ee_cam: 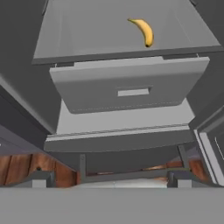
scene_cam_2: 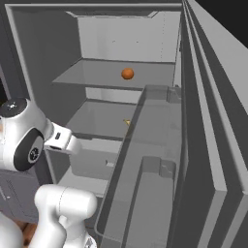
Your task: Retrieve the tangerine and banana from the fridge and place them into the bowl on the dining table.
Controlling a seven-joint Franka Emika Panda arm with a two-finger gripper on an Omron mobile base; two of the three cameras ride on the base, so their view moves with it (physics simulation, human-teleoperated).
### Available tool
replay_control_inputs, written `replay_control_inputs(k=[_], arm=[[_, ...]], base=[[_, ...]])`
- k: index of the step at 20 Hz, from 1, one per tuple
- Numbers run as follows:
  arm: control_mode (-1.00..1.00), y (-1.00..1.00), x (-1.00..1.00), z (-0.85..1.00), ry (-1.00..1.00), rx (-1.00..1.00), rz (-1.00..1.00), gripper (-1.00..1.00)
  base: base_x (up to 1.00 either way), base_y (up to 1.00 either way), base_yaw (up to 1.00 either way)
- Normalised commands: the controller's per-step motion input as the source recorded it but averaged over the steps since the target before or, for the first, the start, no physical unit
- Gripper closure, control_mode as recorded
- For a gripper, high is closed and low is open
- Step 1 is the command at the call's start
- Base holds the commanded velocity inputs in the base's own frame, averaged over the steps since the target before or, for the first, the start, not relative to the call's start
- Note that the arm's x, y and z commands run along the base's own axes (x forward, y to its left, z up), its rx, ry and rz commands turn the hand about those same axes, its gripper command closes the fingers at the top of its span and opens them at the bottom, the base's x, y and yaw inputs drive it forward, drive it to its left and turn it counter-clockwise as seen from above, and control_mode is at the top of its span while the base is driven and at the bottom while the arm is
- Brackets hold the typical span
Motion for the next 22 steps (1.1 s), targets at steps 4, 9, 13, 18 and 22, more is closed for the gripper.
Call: replay_control_inputs(k=[4,9,13,18,22], arm=[[-1.00,-0.34,0.05,0.34,-0.26,0.00,-0.01,-1.00],[-1.00,-0.38,0.02,0.53,-0.30,0.00,-0.01,-1.00],[-1.00,-0.40,0.11,0.48,-0.26,0.00,-0.02,-1.00],[-1.00,-0.22,0.40,0.30,-0.08,0.00,-0.07,-1.00],[-1.00,-0.04,0.38,0.34,-0.02,0.00,-0.02,-1.00]], base=[[0.00,0.00,0.00],[0.00,0.00,0.00],[0.00,0.00,0.00],[0.00,0.00,0.00],[0.00,0.00,0.00]])
